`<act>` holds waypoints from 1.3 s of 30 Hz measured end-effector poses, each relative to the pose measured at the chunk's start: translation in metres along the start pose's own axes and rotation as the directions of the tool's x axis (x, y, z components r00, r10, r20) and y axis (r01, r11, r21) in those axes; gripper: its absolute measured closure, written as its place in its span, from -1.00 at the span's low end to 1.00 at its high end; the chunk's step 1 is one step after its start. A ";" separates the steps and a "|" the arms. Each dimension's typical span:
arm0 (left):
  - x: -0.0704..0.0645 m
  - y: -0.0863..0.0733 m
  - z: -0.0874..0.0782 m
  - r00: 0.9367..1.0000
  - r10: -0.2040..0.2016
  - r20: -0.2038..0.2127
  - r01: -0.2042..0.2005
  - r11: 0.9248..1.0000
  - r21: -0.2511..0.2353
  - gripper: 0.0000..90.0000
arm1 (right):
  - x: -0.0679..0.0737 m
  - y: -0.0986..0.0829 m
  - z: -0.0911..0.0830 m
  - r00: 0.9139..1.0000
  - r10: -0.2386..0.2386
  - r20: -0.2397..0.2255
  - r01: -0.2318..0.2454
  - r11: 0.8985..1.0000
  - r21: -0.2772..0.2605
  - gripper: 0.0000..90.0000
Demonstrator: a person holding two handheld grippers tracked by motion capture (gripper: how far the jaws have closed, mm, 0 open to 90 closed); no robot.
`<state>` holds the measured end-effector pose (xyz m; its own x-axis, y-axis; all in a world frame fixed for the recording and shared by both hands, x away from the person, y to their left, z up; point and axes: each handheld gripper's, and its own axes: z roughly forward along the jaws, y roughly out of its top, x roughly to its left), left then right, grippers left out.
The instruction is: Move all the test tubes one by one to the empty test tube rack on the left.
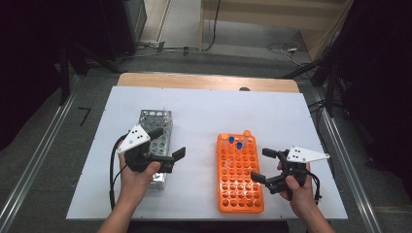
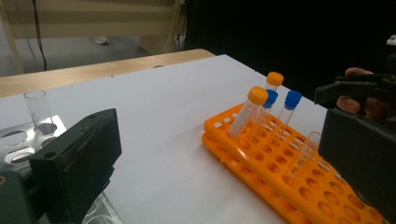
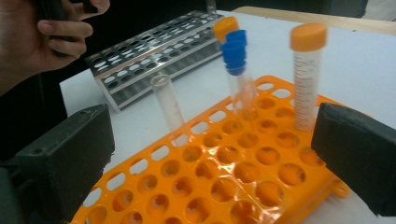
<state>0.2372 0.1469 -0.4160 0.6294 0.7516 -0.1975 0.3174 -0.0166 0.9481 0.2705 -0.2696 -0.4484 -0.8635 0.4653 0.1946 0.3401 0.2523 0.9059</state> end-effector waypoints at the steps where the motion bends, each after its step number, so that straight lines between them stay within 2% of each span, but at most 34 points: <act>1: 0.000 -0.002 0.000 1.000 -0.004 0.006 0.004 1.000 -0.002 -1.00 | 0.002 0.001 0.002 1.000 -0.005 -0.003 0.005 1.000 0.003 -1.00; 13: -0.007 -0.013 0.011 1.000 0.002 0.026 -0.003 0.999 0.041 -1.00 | 0.019 0.009 0.028 0.996 -0.031 -0.081 0.034 0.999 0.041 -0.93; 16: -0.008 -0.013 0.012 1.000 0.002 0.031 -0.004 0.999 0.046 -1.00 | 0.020 0.009 0.035 0.995 -0.022 -0.094 0.027 0.998 0.052 -0.93; 17: -0.008 -0.013 0.012 0.999 0.001 0.033 -0.003 0.999 0.047 -1.00 | 0.020 0.011 0.040 0.994 -0.009 -0.113 0.015 0.998 0.058 -0.92; 22: -0.009 -0.014 0.014 0.999 0.001 0.035 -0.002 0.999 0.051 -1.00 | 0.020 0.015 0.048 0.991 -0.012 -0.134 0.023 0.996 0.085 -0.85; 24: -0.009 -0.014 0.014 0.999 0.001 0.035 -0.002 0.999 0.050 -1.00 | 0.020 0.016 0.052 0.992 -0.019 -0.126 0.032 0.994 0.105 -0.72; 29: -0.010 -0.015 0.016 0.999 0.002 0.037 -0.004 0.998 0.058 -1.00 | 0.018 0.014 0.061 0.996 0.004 -0.092 0.010 0.989 0.151 -0.35; 30: -0.010 -0.015 0.016 0.999 0.004 0.037 -0.007 0.998 0.058 -1.00 | 0.018 0.013 0.063 0.998 0.003 -0.068 0.008 0.986 0.166 -0.28; 31: -0.010 -0.015 0.016 0.999 0.006 0.038 -0.008 0.998 0.057 -1.00 | 0.018 0.013 0.063 0.998 0.003 -0.068 0.008 0.986 0.166 -0.28; 33: -0.010 -0.015 0.016 0.999 0.008 0.039 -0.010 0.998 0.059 -1.00 | 0.019 0.011 0.066 0.999 0.003 -0.045 0.005 0.983 0.181 -0.10; 34: -0.011 -0.015 0.016 0.999 0.007 0.041 -0.009 0.998 0.060 -1.00 | 0.020 0.009 0.070 0.999 -0.001 -0.032 0.008 0.978 0.207 0.04; 39: -0.013 -0.016 0.018 0.999 0.009 0.043 -0.012 0.998 0.068 -1.00 | 0.022 0.006 0.076 1.000 -0.015 0.003 0.014 0.968 0.250 0.26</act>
<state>0.2369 0.1254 -0.4328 0.6623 0.7222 -0.1993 0.3570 -0.0702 0.9315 0.2820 -0.1933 -0.4674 -0.8675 0.4637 0.1801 0.4104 0.4626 0.7859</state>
